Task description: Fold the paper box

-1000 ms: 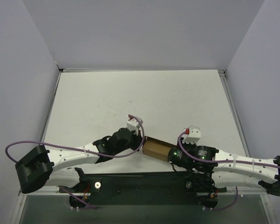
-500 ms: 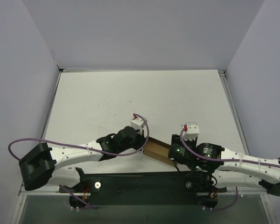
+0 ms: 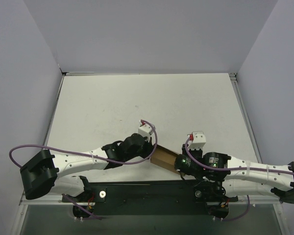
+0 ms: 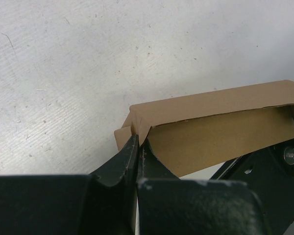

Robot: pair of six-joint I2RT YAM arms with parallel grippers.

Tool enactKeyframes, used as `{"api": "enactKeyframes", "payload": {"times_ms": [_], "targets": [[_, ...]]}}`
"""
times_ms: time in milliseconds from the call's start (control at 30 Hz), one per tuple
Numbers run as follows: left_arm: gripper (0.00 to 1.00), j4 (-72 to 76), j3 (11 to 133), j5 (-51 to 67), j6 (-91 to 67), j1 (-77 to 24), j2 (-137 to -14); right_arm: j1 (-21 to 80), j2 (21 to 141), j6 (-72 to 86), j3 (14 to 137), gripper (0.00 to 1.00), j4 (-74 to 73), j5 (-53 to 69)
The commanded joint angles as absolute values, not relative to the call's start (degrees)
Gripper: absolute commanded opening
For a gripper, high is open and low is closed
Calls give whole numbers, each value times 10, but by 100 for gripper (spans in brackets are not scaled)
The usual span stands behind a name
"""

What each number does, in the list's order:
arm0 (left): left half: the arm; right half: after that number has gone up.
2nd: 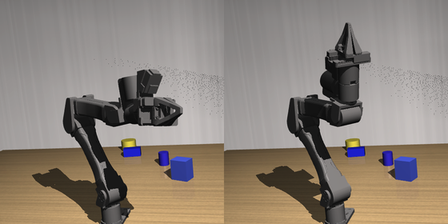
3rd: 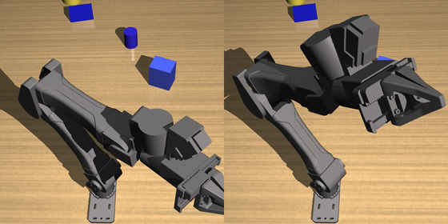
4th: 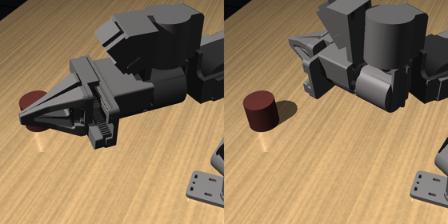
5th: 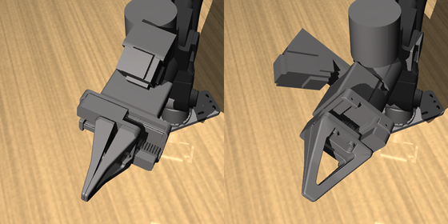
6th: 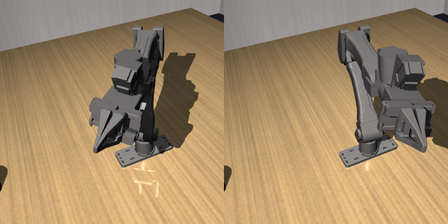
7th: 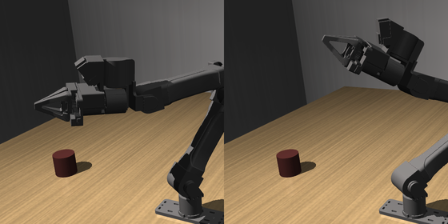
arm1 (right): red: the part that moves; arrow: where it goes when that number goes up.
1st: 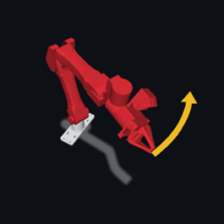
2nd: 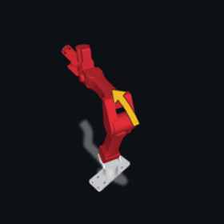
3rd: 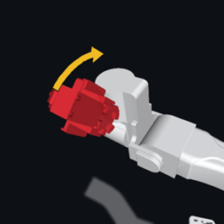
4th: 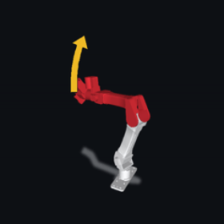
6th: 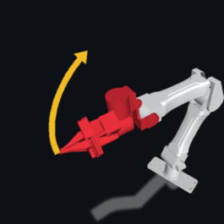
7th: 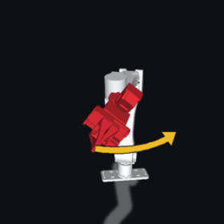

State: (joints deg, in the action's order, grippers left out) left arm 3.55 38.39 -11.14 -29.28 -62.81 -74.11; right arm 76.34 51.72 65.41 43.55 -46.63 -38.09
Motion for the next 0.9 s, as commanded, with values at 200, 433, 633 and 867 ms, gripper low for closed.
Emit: {"api": "enactKeyframes", "payload": {"times_ms": [200, 433, 633, 867], "targets": [[2, -69, 385, -105, -294, -639, -744, 793, 538, 695, 402, 10, -497, -357], [21, -69, 402, -99, -284, -638, -718, 800, 559, 715, 391, 9, -512, -351], [39, -57, 403, -79, -273, -638, -691, 800, 569, 724, 397, 9, -519, -357], [58, -47, 401, -55, -277, -634, -639, 801, 571, 722, 401, 9, -520, -360]]}}
